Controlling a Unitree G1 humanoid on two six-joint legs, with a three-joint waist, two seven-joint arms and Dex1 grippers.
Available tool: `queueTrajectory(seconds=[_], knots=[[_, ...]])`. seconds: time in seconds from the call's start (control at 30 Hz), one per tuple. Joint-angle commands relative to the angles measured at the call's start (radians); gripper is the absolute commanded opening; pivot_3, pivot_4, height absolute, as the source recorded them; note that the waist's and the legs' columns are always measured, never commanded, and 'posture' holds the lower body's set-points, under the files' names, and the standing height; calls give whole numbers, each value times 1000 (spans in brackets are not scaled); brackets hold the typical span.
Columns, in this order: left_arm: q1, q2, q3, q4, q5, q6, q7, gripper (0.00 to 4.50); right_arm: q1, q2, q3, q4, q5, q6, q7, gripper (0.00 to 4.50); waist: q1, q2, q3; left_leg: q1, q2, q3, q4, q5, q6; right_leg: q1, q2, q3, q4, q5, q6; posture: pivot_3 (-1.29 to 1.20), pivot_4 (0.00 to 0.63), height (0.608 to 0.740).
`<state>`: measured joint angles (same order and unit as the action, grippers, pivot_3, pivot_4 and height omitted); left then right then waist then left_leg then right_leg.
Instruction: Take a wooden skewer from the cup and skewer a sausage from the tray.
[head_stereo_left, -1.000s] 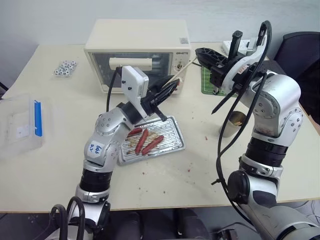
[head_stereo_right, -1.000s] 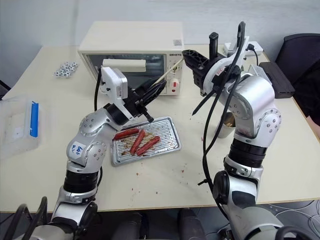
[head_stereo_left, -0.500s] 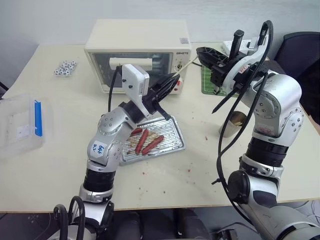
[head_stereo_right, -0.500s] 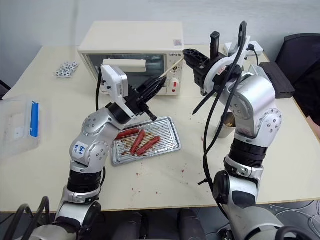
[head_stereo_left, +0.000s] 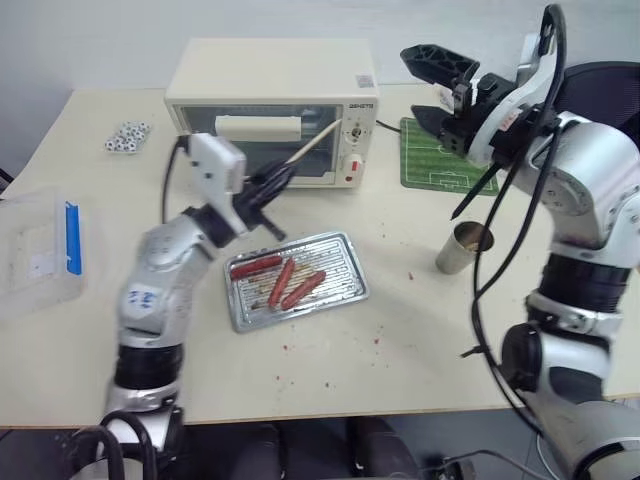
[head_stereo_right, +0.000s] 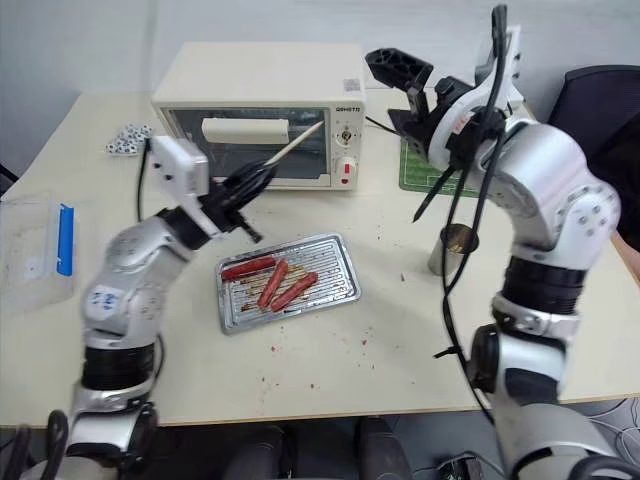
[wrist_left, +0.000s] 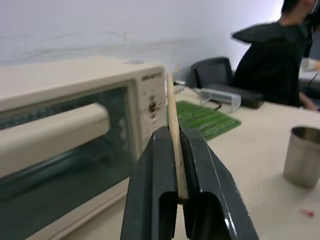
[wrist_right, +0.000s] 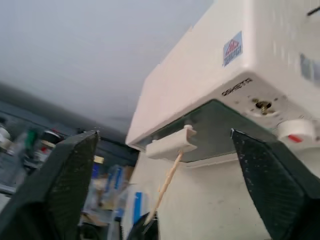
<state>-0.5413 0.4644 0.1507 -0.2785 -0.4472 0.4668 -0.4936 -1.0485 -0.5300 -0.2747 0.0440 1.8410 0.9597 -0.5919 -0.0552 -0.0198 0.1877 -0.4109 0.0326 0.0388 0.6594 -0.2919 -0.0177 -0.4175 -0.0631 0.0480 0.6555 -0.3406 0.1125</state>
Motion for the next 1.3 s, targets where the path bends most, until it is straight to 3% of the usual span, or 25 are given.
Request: queueTrajectory(seconds=[0.03,0.13,0.23,0.47,0.57,0.7,0.9,1.0,1.1,1.3], knots=[[70,113,72,-99,-54,48,-82,0,-66,-157,207,-68,-340,109,442,4438,0,1,0,0,0,0,0,0,0,0,0,0,-1,0,0,0,150,740],[148,196,142,-137,-78,79,-108,0,-87,-264,443,-145,-670,14,854,4438,2,1,0,1,0,0,-4,-2,4,0,0,-1,-3,0,0,0,150,740],[223,256,212,-202,-122,122,-131,0,-90,-288,602,-164,-905,-113,1151,4438,2,0,0,1,0,-1,-4,-3,5,0,-1,0,-5,0,0,0,150,740],[403,366,383,-350,-231,226,-182,0,-64,-227,833,-153,-1263,-326,1554,4438,2,0,0,1,-2,-2,-4,-3,5,0,-5,0,-5,0,0,0,150,740],[455,396,450,-376,-263,253,-189,0,-52,-189,873,-121,-1370,-390,1639,4264,0,0,0,2,-2,-2,-4,-3,5,0,-6,0,-6,0,-1,0,150,740],[497,415,525,-387,-279,272,-179,0,-42,-99,934,-36,-1509,-492,1720,3194,-2,0,0,4,-3,-2,-5,-3,4,2,-7,-1,-7,-1,-2,0,150,740],[502,413,527,-410,-301,281,-153,0,-21,27,949,63,-1635,-582,1774,3194,-2,0,0,5,-3,-2,-6,0,0,2,-7,-4,-6,-1,-2,0,150,740],[499,408,518,-425,-312,283,-133,0,-12,80,944,137,-1685,-618,1791,2557,-2,0,0,5,-3,-2,-6,1,-2,2,-7,-6,-2,-1,-3,0,150,740],[496,408,506,-441,-326,283,-119,0,-8,115,936,212,-1738,-665,1801,1588,-2,0,0,5,-3,-2,-6,1,-3,2,-7,-10,-1,-1,-3,0,150,740],[498,417,516,-448,-353,291,-105,0,-7,172,915,338,-1810,-728,1806,1588,-5,0,0,5,-3,-2,-6,1,-3,2,-7,-13,0,-1,-3,0,150,740]])
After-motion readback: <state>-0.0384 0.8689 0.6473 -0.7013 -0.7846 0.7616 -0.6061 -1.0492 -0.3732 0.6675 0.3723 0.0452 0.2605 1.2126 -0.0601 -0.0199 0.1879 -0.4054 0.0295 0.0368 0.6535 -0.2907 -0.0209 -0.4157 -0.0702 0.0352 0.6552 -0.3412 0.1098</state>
